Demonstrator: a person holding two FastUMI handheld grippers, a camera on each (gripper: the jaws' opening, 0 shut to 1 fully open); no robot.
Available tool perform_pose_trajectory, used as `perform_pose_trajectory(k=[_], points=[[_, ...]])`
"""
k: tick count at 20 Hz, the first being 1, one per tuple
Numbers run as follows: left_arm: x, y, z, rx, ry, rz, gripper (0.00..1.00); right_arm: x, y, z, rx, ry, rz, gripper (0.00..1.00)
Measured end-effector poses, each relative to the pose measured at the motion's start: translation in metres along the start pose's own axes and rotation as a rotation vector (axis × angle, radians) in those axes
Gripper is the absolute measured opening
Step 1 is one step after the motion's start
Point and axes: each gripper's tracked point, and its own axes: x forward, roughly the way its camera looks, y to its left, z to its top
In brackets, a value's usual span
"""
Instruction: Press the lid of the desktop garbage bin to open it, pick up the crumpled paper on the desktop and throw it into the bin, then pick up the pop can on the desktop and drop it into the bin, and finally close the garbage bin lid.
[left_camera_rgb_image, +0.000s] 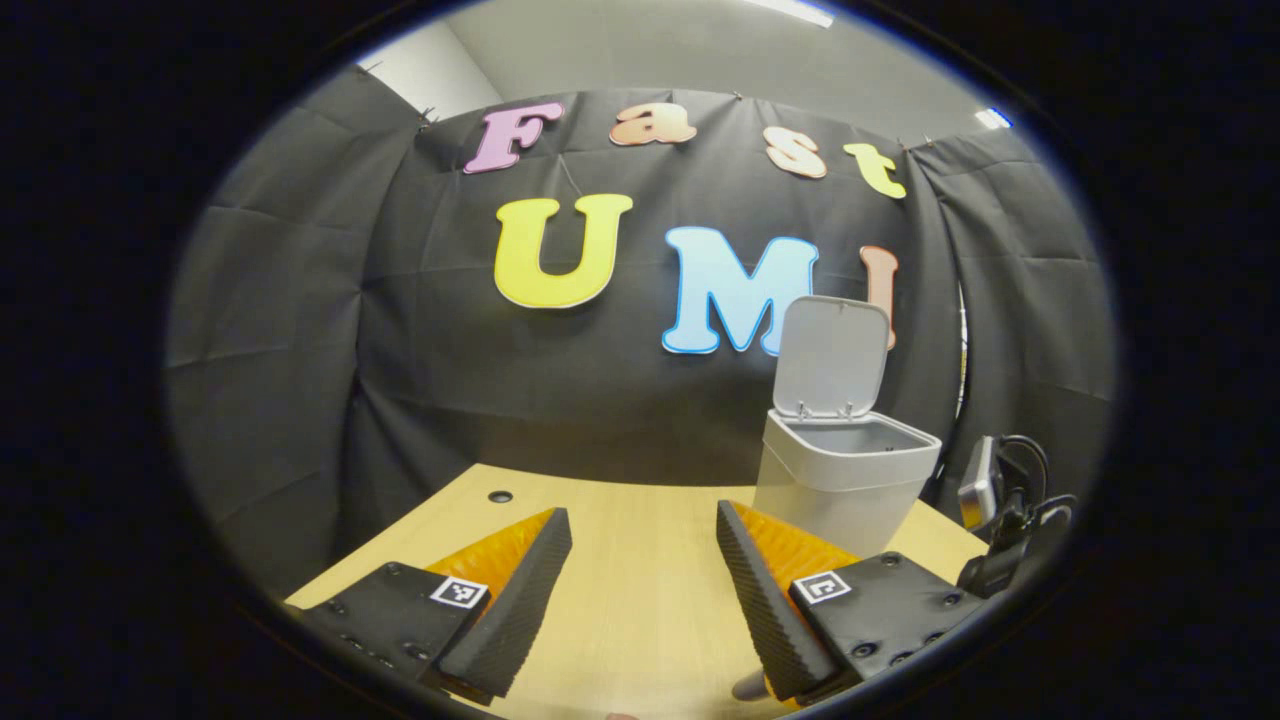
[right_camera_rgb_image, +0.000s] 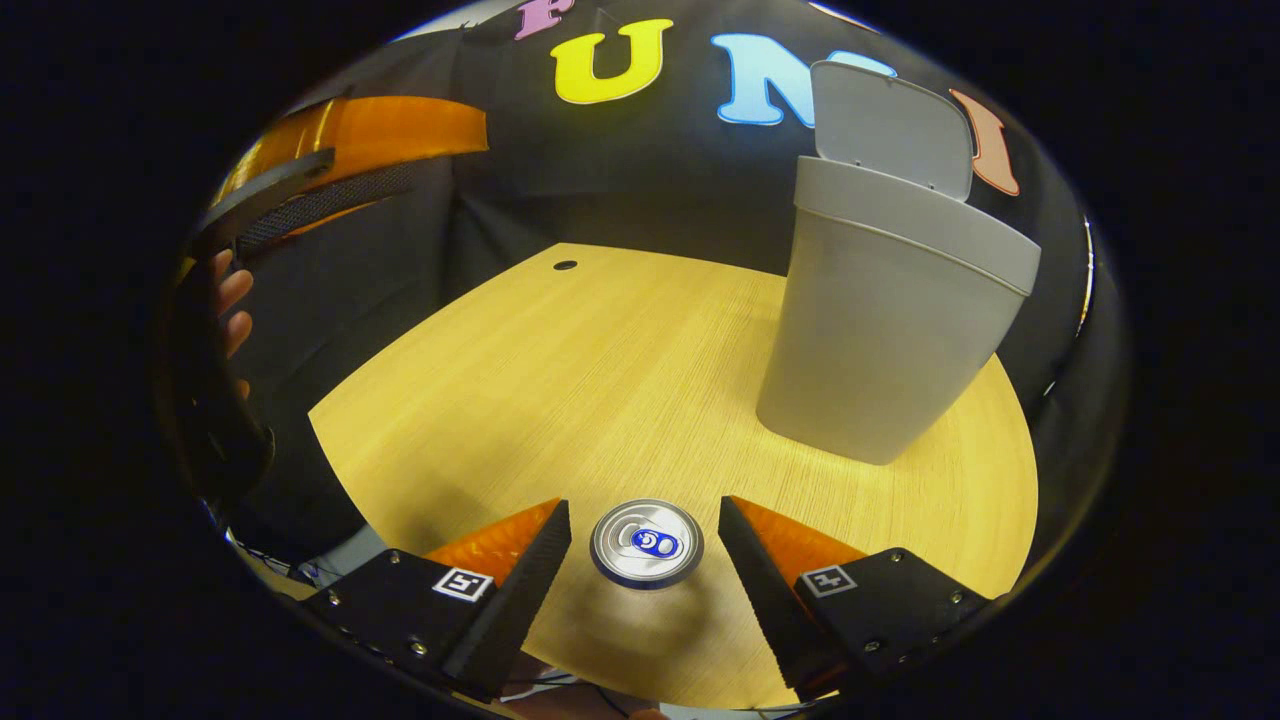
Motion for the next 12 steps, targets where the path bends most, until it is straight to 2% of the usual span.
perform_pose_trajectory(k=[7,12], points=[[-0.001,-0.003,-0.001,-0.011,0.008,-0.003,0.95,0.02,-0.001,-0.025,-0.004,0.096,0.006,0.96],[0.0,-0.002,0.0,-0.005,0.008,-0.004,0.95,0.023,-0.003,-0.03,0.016,0.112,0.016,0.96]])
